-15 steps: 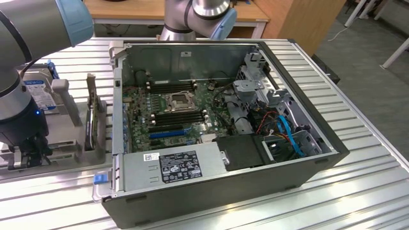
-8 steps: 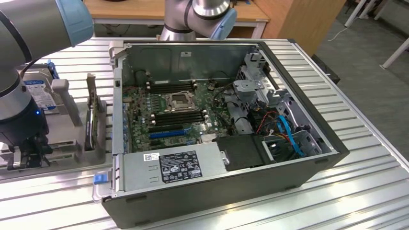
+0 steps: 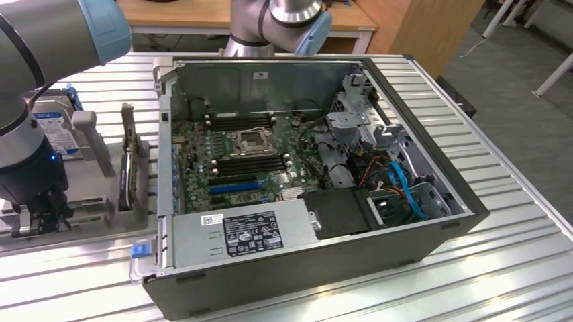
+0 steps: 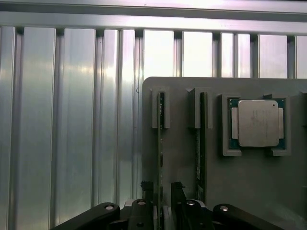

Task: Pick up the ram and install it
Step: 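Pick up the ram and move it above insertion slot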

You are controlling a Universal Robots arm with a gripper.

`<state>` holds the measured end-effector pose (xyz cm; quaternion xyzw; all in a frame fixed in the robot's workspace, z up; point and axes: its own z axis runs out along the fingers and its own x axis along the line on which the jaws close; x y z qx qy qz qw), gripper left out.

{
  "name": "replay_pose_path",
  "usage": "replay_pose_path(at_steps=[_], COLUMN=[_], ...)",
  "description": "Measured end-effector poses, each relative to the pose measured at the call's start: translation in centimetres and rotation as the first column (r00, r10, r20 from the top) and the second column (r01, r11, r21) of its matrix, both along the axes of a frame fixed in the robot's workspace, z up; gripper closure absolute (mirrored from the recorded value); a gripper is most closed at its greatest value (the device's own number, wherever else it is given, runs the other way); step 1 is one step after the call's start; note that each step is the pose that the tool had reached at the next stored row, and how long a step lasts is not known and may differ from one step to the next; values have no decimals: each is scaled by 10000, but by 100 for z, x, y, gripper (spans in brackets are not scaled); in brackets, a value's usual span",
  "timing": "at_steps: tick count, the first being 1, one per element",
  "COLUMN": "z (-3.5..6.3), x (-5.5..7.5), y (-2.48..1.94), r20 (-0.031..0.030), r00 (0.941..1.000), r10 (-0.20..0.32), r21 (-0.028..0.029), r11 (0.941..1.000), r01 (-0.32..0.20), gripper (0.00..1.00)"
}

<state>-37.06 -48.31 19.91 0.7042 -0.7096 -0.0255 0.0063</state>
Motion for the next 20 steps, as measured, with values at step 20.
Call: replay_pose_path(at_steps=[20], z=[1], x=[0], y=[5], r20=[-1], r00=[10000], r10=[-1], r21=[-3], r11=[10000], r01=[1], gripper=[80])
